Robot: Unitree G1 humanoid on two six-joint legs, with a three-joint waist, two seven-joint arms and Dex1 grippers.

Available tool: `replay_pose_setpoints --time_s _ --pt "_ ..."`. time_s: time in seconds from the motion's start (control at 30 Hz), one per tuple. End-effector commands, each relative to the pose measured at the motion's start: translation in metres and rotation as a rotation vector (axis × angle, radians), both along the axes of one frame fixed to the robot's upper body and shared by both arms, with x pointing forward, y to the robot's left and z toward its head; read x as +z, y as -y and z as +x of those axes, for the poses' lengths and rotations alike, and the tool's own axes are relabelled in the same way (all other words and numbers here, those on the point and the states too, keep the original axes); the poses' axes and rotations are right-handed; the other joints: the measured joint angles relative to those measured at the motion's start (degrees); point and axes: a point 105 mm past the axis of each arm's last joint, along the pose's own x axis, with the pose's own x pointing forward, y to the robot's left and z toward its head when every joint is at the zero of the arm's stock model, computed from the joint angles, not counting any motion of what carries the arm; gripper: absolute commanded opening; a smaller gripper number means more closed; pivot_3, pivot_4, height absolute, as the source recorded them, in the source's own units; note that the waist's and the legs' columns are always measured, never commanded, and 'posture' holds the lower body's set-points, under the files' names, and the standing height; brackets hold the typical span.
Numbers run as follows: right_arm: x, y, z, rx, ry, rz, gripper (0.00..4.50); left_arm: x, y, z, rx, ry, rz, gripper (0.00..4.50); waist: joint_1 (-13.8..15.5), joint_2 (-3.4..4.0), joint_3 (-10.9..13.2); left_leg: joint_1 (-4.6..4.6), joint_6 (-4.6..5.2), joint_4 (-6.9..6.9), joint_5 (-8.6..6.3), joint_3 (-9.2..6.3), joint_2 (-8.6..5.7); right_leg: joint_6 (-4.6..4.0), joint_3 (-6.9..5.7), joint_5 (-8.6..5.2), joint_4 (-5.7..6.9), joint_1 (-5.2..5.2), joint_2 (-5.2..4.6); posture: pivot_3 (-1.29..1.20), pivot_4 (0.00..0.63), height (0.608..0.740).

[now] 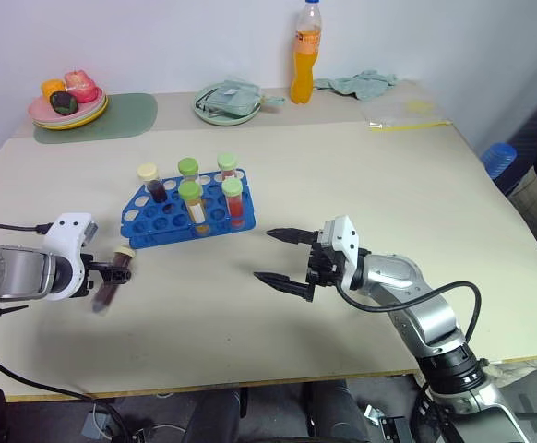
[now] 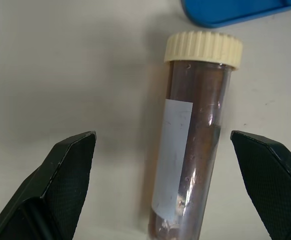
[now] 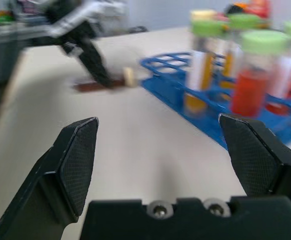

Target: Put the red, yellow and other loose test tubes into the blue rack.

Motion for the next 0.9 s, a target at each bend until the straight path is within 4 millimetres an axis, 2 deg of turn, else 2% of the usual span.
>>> replay_pose_setpoints --time_s 0.03,0.13,0.2,0.3,0.33,0.4,0.47,0.5,0.6,0.67,0.7,0.8,0.83,0.9 --pt "0.009 -0.004 -0.011 0.077 0.038 -0.003 4.27 0.002 -0.001 0.002 0.018 0.009 0.003 4.44 0.0 -0.02 0.0 0.00 0.00 0.01 0.00 0.00 0.00 0.00 0.00 0.00 0.00 0.00 -0.01 0.00 0.150 0.740" --pt "0.008 -0.005 -0.011 0.086 0.035 -0.005 4.27 0.001 -0.003 0.002 0.040 0.016 0.007 3.63 0.0 -0.02 0.0 0.00 0.00 0.00 0.00 0.00 -0.01 0.00 0.00 0.00 0.00 0.00 -0.01 0.00 0.150 0.740" --pt "0.007 -0.006 -0.011 0.092 0.031 -0.005 4.27 0.001 -0.004 0.001 0.048 0.019 0.010 2.72 0.0 -0.02 0.0 0.00 0.00 0.00 0.00 0.00 -0.01 0.00 0.00 0.00 0.00 -0.01 -0.02 0.00 0.150 0.740" --pt "0.006 -0.007 -0.012 0.098 0.028 -0.005 4.27 0.000 -0.006 -0.001 0.064 0.026 0.018 1.06 0.0 -0.02 0.0 0.00 0.00 0.00 0.00 0.00 0.00 0.00 0.00 0.00 0.00 -0.01 -0.02 0.00 0.150 0.740" --pt "0.006 -0.007 -0.012 0.098 0.029 -0.005 4.27 0.001 -0.008 -0.001 0.076 0.034 0.020 0.77 0.0 -0.02 0.0 0.00 0.00 0.00 0.00 0.00 0.00 0.00 0.00 0.00 0.00 -0.01 -0.02 0.00 0.150 0.740" --pt "0.007 -0.006 -0.012 0.098 0.029 -0.006 4.27 0.007 -0.016 0.001 0.145 0.089 0.023 0.76 0.1 -0.01 0.0 0.00 0.00 0.00 0.00 0.00 0.01 0.00 0.00 0.00 0.00 -0.02 -0.03 0.00 0.150 0.740" --pt "0.006 -0.005 -0.012 0.095 0.028 -0.005 4.27 0.027 -0.031 0.008 0.261 0.267 0.097 0.76 0.1 -0.02 0.0 0.00 0.00 0.00 0.00 -0.01 0.02 0.00 0.00 0.00 0.00 -0.02 -0.04 0.00 0.150 0.740" --pt "0.006 -0.005 -0.012 0.093 0.024 -0.003 4.27 0.042 -0.040 0.012 0.297 0.393 0.177 0.76 0.2 -0.04 0.0 0.00 0.00 0.01 0.00 -0.01 0.02 0.00 0.00 0.00 0.02 -0.02 -0.05 0.00 0.150 0.740" --pt "0.006 -0.004 -0.012 0.089 0.012 0.001 4.27 0.083 -0.050 0.017 0.308 0.695 0.406 0.76 0.2 -0.08 0.0 -0.03 -0.02 0.00 0.01 0.05 0.03 -0.01 0.01 0.01 -0.03 -0.04 -0.09 0.00 0.150 0.740" --pt "0.005 -0.004 -0.012 0.089 0.007 0.003 4.27 0.108 -0.052 0.015 0.384 0.906 0.455 0.76 0.4 -0.07 0.0 -0.04 -0.03 -0.02 0.00 0.10 0.02 -0.02 0.01 0.01 -0.05 -0.04 -0.11 0.00 0.150 0.740" --pt "0.005 -0.004 -0.012 0.089 0.005 0.003 4.27 0.113 -0.052 0.013 0.419 0.970 0.446 0.76 0.6 -0.04 -0.1 -0.04 -0.02 -0.01 0.00 0.10 0.02 -0.02 0.00 0.02 -0.06 -0.02 -0.12 0.00 0.150 0.740" --pt "0.006 -0.005 -0.013 0.099 -0.002 0.007 4.27 0.147 0.008 0.013 0.255 1.347 0.329 0.76 1.3 -0.07 -0.1 -0.04 0.01 0.03 -0.02 0.11 -0.02 0.00 -0.02 0.03 -0.18 0.10 -0.19 0.00 0.150 0.740" --pt "0.006 -0.006 -0.013 0.107 -0.006 0.009 4.27 0.138 0.034 0.017 0.169 1.390 0.312 0.76 1.6 -0.10 -0.1 -0.04 0.03 0.06 -0.03 0.14 -0.02 0.00 -0.03 0.03 -0.20 0.12 -0.20 0.00 0.150 0.740" --pt "0.006 -0.007 -0.013 0.114 -0.009 0.010 4.27 0.118 0.067 0.022 0.083 1.431 0.333 0.76 1.9 -0.08 -0.1 -0.07 0.03 0.12 -0.03 0.25 -0.06 0.01 -0.05 0.04 -0.22 0.17 -0.21 0.00 0.150 0.740"
